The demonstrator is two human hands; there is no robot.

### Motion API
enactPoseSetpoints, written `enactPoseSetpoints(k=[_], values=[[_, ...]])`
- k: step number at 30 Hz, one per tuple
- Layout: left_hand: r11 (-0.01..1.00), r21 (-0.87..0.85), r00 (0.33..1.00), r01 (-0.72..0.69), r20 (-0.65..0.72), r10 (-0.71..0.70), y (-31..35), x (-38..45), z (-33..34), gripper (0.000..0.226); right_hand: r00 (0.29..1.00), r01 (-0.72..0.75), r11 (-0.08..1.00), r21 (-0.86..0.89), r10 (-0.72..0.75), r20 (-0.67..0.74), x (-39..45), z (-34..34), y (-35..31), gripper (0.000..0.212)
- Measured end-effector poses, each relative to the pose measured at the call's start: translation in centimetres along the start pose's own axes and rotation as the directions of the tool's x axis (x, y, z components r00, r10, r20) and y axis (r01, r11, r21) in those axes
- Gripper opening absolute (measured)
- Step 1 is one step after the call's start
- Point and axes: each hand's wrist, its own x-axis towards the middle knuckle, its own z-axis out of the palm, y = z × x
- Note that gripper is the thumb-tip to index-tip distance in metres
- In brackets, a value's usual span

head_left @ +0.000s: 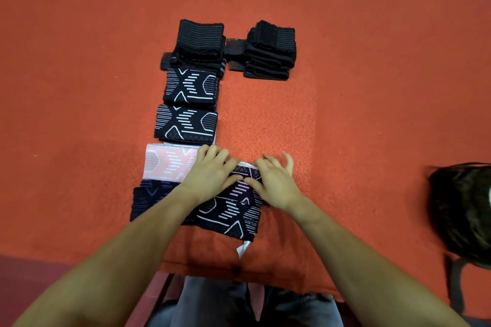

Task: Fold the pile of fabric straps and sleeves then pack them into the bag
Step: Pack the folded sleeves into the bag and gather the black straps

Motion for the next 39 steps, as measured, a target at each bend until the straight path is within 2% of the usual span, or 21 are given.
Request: enactPoseSetpoints(k=[2,4,6,8,11,14,16,19,23,27,31,35,39], values=[[1.000,0.003,0.998,-0.018,-0.065,0.019,0.3,0.4,-0.3,0.051,0.999,0.029,0.999,-0.015,-0.029,-0.038,-0.7,-0.1,0.4,0.047],[1.000,0.014,0.995,0.004,-0.098,-0.003,1.1,1.2,-0.8,0.051,0.989,0.040,0.998,-0.047,-0.046,-0.143,-1.2,-0.3,0.9,0.051],[0.999,0.004,0.994,0.037,-0.100,-0.037,2.2,2.2,-0.9,0.052,0.964,0.017,0.995,-0.100,-0.043,-0.262,-1.6,-0.7,2.1,0.047],[0.997,-0.049,0.997,0.058,-0.055,-0.061,3.4,3.5,-0.8,0.052,0.953,-0.004,0.988,-0.156,-0.043,-0.301,-2.0,-1.1,3.4,0.047],[0.993,-0.096,0.997,0.067,0.041,-0.063,5.1,5.2,-0.7,0.055,0.950,-0.030,0.982,-0.188,-0.031,-0.311,-2.6,-1.4,5.7,0.049],[0.992,-0.101,0.994,0.079,0.085,-0.071,5.7,6.0,-0.5,0.059,0.966,-0.045,0.994,-0.104,0.016,-0.260,-2.9,-1.5,6.7,0.056],[0.987,-0.134,0.994,0.086,0.080,-0.076,5.7,6.0,-0.4,0.058,0.979,-0.056,0.997,-0.048,0.045,-0.200,-2.5,-1.7,7.1,0.061],[0.989,-0.126,0.997,0.073,0.006,-0.073,6.1,5.9,-0.6,0.056,0.968,-0.004,0.997,-0.083,-0.017,-0.251,-2.7,-1.9,7.7,0.058],[0.989,-0.142,0.997,0.028,-0.066,-0.038,7.9,7.1,-2.0,0.060,0.904,-0.015,0.986,-0.168,-0.059,-0.424,-4.3,-3.2,9.3,0.052],[0.997,-0.069,0.992,-0.046,-0.124,0.037,11.3,10.4,-4.2,0.058,0.835,-0.074,0.979,-0.188,-0.043,-0.548,-7.0,-5.8,12.6,0.050],[0.991,-0.007,0.977,-0.131,-0.172,0.127,16.3,14.8,-6.4,0.051,0.783,-0.164,0.975,-0.148,0.038,-0.621,-10.4,-8.9,16.7,0.051],[0.970,-0.016,0.954,-0.243,-0.187,0.236,22.6,19.9,-8.3,0.050,0.730,-0.278,0.958,-0.075,0.160,-0.664,-15.1,-11.6,22.0,0.052],[0.930,-0.059,0.918,-0.362,-0.198,0.345,30.4,25.0,-9.9,0.050,0.618,-0.397,0.916,0.056,0.312,-0.721,-20.3,-13.4,27.7,0.049]])
